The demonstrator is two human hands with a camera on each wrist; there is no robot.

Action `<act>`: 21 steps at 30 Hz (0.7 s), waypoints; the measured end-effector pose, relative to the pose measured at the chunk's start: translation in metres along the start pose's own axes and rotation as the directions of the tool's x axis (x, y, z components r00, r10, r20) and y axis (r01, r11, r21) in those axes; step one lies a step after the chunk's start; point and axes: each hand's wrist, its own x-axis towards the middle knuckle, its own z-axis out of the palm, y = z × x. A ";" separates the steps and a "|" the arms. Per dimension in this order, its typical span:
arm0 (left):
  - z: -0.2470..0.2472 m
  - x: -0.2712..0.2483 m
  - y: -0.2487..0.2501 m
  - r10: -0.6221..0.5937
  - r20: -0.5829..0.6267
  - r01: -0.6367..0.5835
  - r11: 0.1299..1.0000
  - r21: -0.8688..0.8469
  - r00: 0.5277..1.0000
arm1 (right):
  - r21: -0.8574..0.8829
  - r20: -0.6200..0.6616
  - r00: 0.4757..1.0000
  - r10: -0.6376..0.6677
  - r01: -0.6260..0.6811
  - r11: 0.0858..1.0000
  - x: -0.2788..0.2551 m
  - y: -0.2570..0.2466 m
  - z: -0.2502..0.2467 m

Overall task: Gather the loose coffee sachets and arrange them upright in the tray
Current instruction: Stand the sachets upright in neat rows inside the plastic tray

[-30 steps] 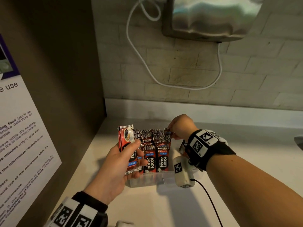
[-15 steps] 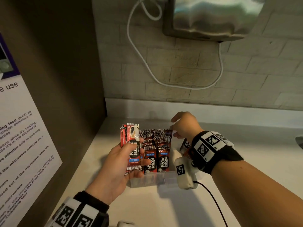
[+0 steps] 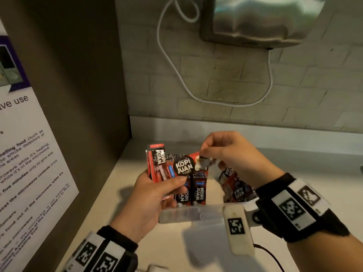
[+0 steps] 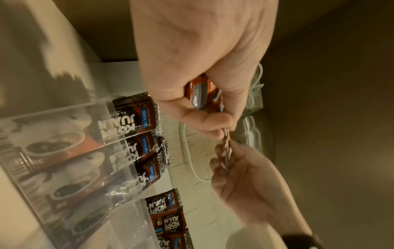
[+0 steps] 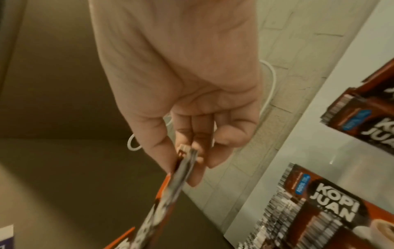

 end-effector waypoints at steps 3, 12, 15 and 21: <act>-0.001 0.003 0.003 0.055 -0.047 -0.058 0.997 -0.055 0.997 | -0.070 0.133 0.989 0.063 -0.054 0.996 -0.011 0.012 -0.005; 0.015 0.000 -0.013 0.036 -0.023 -0.035 0.999 0.026 0.999 | -0.153 0.201 0.977 0.071 -0.040 0.987 -0.029 0.010 0.006; 0.019 -0.002 -0.015 0.013 -0.003 -0.013 0.999 0.052 1.000 | -0.076 0.101 0.994 0.034 -0.026 0.997 -0.025 0.002 0.002; 0.018 -0.001 -0.006 -0.022 -0.092 0.020 0.999 -0.027 0.996 | -0.078 -0.043 0.998 0.040 -0.044 0.996 -0.007 -0.007 -0.017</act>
